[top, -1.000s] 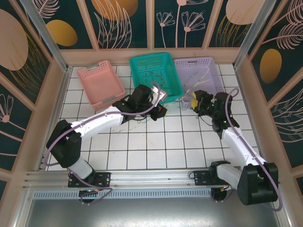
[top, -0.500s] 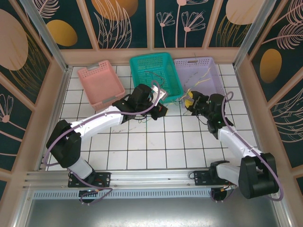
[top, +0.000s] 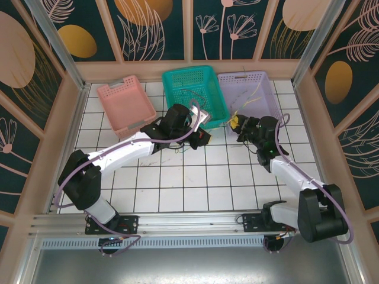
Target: Untangle the cables
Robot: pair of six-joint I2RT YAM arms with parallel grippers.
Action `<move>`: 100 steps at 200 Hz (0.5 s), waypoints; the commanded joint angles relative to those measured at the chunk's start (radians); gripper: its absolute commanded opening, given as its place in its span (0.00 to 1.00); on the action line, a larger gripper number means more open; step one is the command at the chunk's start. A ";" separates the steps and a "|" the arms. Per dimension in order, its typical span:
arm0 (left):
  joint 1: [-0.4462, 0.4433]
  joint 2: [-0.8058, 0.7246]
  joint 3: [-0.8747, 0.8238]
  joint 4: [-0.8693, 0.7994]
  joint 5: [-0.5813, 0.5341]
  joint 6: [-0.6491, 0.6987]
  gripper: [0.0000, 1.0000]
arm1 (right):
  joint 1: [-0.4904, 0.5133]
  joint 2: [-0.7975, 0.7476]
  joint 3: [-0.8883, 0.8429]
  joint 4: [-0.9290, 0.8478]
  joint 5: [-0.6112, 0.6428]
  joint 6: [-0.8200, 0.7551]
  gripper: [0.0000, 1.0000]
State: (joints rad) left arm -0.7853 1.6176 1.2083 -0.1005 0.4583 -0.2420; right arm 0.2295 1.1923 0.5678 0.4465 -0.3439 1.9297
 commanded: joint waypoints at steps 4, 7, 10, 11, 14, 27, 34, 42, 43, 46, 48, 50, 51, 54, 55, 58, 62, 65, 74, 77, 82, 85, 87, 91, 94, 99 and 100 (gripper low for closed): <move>0.003 -0.016 0.009 0.010 0.011 -0.003 0.00 | 0.000 -0.019 0.043 -0.019 0.056 -0.026 0.00; 0.003 -0.019 0.008 0.005 0.005 0.002 0.00 | -0.002 -0.025 0.049 -0.040 0.062 -0.035 0.00; 0.003 -0.023 0.008 0.002 -0.003 0.005 0.00 | -0.006 -0.031 0.056 -0.063 0.067 -0.052 0.00; 0.004 -0.024 0.008 -0.001 -0.007 0.007 0.00 | -0.007 -0.032 0.058 -0.071 0.069 -0.058 0.00; 0.003 -0.027 0.008 -0.007 -0.020 0.011 0.00 | -0.012 -0.037 0.064 -0.096 0.070 -0.077 0.00; 0.004 -0.050 0.007 -0.034 -0.107 0.027 0.00 | -0.051 -0.045 0.116 -0.227 0.068 -0.194 0.00; 0.003 -0.063 0.010 -0.045 -0.162 0.035 0.00 | -0.077 -0.042 0.152 -0.317 0.066 -0.272 0.00; 0.005 -0.083 0.007 -0.050 -0.212 0.044 0.00 | -0.107 -0.036 0.184 -0.393 0.065 -0.356 0.00; 0.005 -0.085 0.007 -0.051 -0.219 0.045 0.00 | -0.109 -0.035 0.187 -0.401 0.067 -0.362 0.00; 0.005 -0.092 0.007 -0.051 -0.235 0.047 0.00 | -0.120 -0.033 0.199 -0.428 0.068 -0.392 0.00; 0.005 -0.098 0.007 -0.052 -0.252 0.049 0.00 | -0.127 -0.031 0.204 -0.442 0.069 -0.410 0.00; 0.004 -0.102 0.007 -0.054 -0.266 0.051 0.00 | -0.135 -0.029 0.210 -0.455 0.069 -0.422 0.00; 0.005 -0.105 0.007 -0.054 -0.272 0.051 0.00 | -0.138 -0.029 0.214 -0.462 0.070 -0.429 0.00; 0.005 -0.112 0.007 -0.057 -0.292 0.053 0.00 | -0.151 -0.026 0.220 -0.478 0.071 -0.457 0.00; 0.005 -0.113 0.008 -0.058 -0.298 0.054 0.00 | -0.156 -0.025 0.223 -0.484 0.070 -0.465 0.00; 0.005 -0.120 0.008 -0.062 -0.315 0.056 0.00 | -0.168 -0.023 0.230 -0.496 0.073 -0.485 0.00; 0.005 -0.129 0.012 -0.068 -0.336 0.060 0.00 | -0.186 -0.021 0.237 -0.519 0.077 -0.519 0.00; 0.005 -0.136 0.014 -0.073 -0.359 0.063 0.00 | -0.199 -0.018 0.246 -0.540 0.082 -0.541 0.00; 0.006 -0.160 0.011 -0.079 -0.412 0.069 0.00 | -0.235 -0.013 0.262 -0.582 0.096 -0.598 0.00; 0.006 -0.170 0.009 -0.079 -0.434 0.073 0.00 | -0.247 -0.010 0.266 -0.589 0.098 -0.614 0.00; 0.005 -0.182 0.003 -0.080 -0.467 0.080 0.00 | -0.269 -0.009 0.270 -0.601 0.100 -0.639 0.00; 0.005 -0.191 -0.001 -0.082 -0.480 0.083 0.00 | -0.277 -0.007 0.274 -0.612 0.101 -0.653 0.00; 0.005 -0.196 -0.003 -0.084 -0.495 0.087 0.00 | -0.284 -0.006 0.275 -0.618 0.101 -0.660 0.00; 0.006 -0.206 -0.008 -0.086 -0.522 0.092 0.00 | -0.299 -0.004 0.279 -0.626 0.101 -0.671 0.00; 0.005 -0.212 -0.012 -0.088 -0.545 0.098 0.00 | -0.311 -0.004 0.280 -0.631 0.101 -0.677 0.00; 0.006 -0.223 -0.019 -0.094 -0.581 0.109 0.00 | -0.331 -0.002 0.280 -0.634 0.097 -0.687 0.00; 0.005 -0.225 -0.020 -0.096 -0.588 0.110 0.00 | -0.334 -0.002 0.280 -0.634 0.096 -0.689 0.00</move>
State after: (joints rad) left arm -0.7979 1.4956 1.2079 -0.1249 0.1360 -0.1848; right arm 0.0174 1.1809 0.8188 -0.0402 -0.3740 1.4200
